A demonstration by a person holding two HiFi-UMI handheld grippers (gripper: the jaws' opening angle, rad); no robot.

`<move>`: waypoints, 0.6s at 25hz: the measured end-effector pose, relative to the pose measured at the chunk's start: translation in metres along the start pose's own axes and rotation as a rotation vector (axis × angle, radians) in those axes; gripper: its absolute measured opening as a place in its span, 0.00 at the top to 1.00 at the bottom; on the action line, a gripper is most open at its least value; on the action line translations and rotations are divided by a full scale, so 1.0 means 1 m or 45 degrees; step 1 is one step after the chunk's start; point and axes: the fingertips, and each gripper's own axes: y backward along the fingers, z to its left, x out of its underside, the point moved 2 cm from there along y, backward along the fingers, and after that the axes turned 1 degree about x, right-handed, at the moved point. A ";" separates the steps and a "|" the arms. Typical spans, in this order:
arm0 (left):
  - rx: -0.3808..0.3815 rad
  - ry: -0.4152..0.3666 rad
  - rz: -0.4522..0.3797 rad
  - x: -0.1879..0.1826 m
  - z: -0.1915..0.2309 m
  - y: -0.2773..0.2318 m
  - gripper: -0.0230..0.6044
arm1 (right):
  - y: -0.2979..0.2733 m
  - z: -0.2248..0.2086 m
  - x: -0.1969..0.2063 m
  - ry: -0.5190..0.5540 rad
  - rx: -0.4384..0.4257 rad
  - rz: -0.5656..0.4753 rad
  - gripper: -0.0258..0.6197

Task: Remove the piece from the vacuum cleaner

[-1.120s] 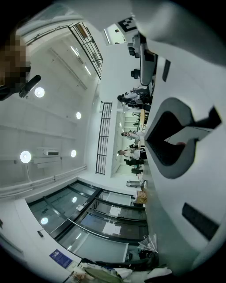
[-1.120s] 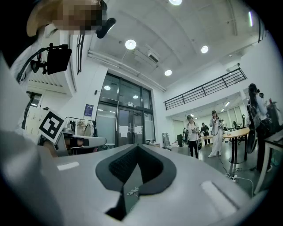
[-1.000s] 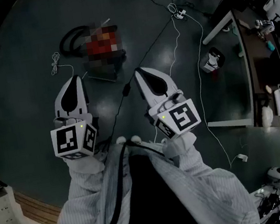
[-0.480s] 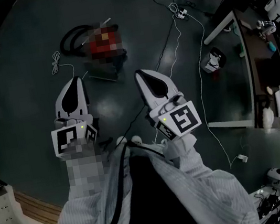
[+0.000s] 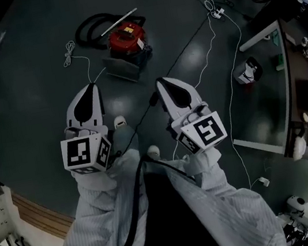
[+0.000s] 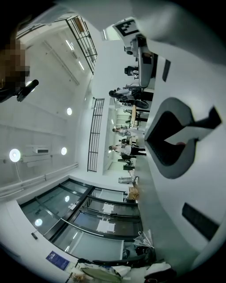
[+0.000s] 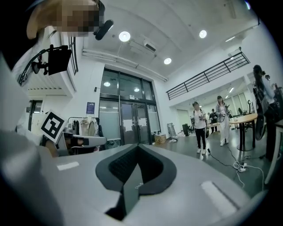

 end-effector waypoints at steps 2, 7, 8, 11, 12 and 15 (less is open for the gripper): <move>0.002 0.000 0.012 0.006 0.024 -0.025 0.96 | -0.032 -0.011 0.009 -0.011 0.003 0.006 0.96; 0.111 -0.030 0.064 0.002 0.090 -0.117 0.96 | -0.132 -0.046 0.020 -0.031 0.067 0.019 0.96; 0.149 -0.041 0.084 0.001 0.101 -0.137 0.96 | -0.149 -0.054 0.021 -0.036 0.087 0.028 0.96; 0.259 -0.066 0.155 0.000 0.125 -0.193 0.96 | -0.193 -0.079 0.031 -0.042 0.145 0.074 0.96; 0.290 -0.072 0.183 0.003 0.131 -0.210 0.96 | -0.205 -0.088 0.036 -0.045 0.162 0.092 0.96; 0.370 -0.123 0.285 0.026 0.144 -0.257 0.96 | -0.235 -0.117 0.061 -0.077 0.193 0.147 0.96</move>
